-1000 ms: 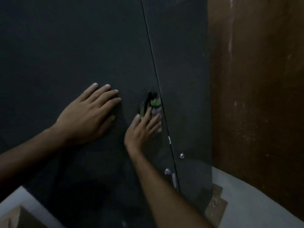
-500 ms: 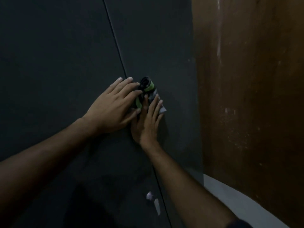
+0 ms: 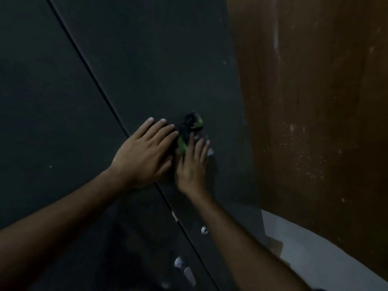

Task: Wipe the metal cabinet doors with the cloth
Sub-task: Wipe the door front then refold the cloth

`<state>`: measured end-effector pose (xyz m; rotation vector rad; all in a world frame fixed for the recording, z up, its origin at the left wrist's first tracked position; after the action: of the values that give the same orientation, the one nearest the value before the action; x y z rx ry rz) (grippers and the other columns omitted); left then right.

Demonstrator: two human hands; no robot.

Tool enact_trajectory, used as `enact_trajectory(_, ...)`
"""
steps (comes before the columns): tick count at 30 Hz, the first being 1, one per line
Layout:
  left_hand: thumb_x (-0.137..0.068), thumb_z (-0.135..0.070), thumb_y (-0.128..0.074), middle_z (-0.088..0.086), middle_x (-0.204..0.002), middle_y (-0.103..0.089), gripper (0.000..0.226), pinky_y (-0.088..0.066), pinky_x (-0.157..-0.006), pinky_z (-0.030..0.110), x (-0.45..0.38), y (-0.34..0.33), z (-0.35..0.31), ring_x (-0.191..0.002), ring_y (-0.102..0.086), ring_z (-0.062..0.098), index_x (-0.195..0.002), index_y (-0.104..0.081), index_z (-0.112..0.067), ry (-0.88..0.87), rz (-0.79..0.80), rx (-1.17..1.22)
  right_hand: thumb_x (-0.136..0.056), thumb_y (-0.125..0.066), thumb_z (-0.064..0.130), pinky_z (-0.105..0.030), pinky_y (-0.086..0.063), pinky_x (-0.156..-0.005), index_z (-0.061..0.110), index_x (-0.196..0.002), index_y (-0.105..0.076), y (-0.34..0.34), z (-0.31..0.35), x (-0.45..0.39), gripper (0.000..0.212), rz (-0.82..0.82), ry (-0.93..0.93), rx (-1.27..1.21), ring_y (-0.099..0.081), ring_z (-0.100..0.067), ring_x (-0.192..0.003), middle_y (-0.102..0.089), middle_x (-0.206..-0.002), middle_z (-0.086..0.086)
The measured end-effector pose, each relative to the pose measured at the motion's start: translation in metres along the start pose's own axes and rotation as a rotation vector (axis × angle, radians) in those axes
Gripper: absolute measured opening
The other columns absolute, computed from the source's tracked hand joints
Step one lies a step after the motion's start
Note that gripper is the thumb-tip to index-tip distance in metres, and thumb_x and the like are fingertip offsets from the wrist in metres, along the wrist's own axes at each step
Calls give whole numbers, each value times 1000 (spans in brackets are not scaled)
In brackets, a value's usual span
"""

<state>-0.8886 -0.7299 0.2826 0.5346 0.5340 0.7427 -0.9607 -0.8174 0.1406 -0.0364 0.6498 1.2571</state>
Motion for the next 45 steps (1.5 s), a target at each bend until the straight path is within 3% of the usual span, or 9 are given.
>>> enact_trajectory(3,-100,-53,-32,20,-162,-44,74,-18,-130,57,0,-3,-5,-156,-32,37,-150,-53,-3,-18,14,-63,-103,-10,59,-58,-7,-126,19,-162,-14,-12,-101,21,71,23,-462,-123,-10,-46,-154,-14,-167,-26)
enact_trajectory(6,-98,-50,-36,22,-158,-48,70,-19,-128,61,-5,-3,-12,-153,-37,41,-143,-61,-2,21,9,-57,-111,0,35,-69,-26,-115,3,-148,-35,-46,-112,118,61,178,-454,-89,-41,-57,-137,-43,-148,-37)
enact_trajectory(10,-99,-47,-35,23,-153,-54,67,-20,-126,61,-28,-14,-36,-150,-42,41,-139,-64,-2,30,12,9,-87,13,79,-43,8,-127,15,-163,-14,-33,-52,105,103,236,-213,-137,16,-27,-157,13,-161,6)
enact_trajectory(14,-99,-44,-33,23,-153,-53,66,-14,-127,55,-69,-22,-31,-150,-41,40,-141,-62,-2,49,16,23,-103,-5,64,-46,0,-127,15,-161,-23,11,-60,-20,78,-26,-53,-56,8,-34,-158,-10,-170,-9)
enact_trajectory(20,-99,-47,-38,19,-157,-50,68,-13,-130,55,-124,-39,-36,-154,-35,37,-148,-56,-5,1,64,-10,-105,-3,57,-60,-29,-119,-7,-149,-34,-35,-227,47,84,123,-633,-166,-38,-56,-140,-38,-151,-39)
enact_trajectory(25,-97,-49,-36,18,-156,-51,70,-12,-130,54,-141,-48,-45,-152,-37,36,-147,-57,-5,2,50,-12,-107,-19,58,-48,-13,-126,1,-161,-8,-23,-272,14,79,201,-992,-406,-15,-37,-155,-5,-169,-21)
enact_trajectory(33,-96,-43,-39,15,-140,-64,58,-37,-119,52,-143,-26,-38,-137,-57,35,-134,-66,-9,3,-8,172,-107,-13,57,-55,-2,-124,11,-162,-19,75,-134,-207,71,-63,-422,-171,-4,-37,-157,-8,-170,-18)
enact_trajectory(38,-95,-36,-45,13,-130,-67,47,-36,-112,46,-156,-1,-12,-128,-58,36,-125,-69,-9,90,-120,209,-102,-9,69,-40,4,-124,24,-164,-9,55,-78,-120,76,28,50,-90,18,-26,-157,3,-172,-5)
enact_trajectory(45,-94,-39,-44,12,-133,-65,49,-31,-119,49,-169,19,12,-131,-55,34,-124,-70,-10,106,-94,136,-102,-12,67,-49,-16,-126,9,-160,-28,82,-168,-171,84,49,-592,-215,-22,-36,-153,-21,-167,-20)
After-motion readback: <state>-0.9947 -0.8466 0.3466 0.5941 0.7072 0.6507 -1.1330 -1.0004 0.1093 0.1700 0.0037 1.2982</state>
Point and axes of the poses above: each hand's wrist, its own x-axis away from the middle knuckle, its own y-axis out of the back of the hand, z = x × y, the point moved 6 cm from there along -x, towards the middle knuckle
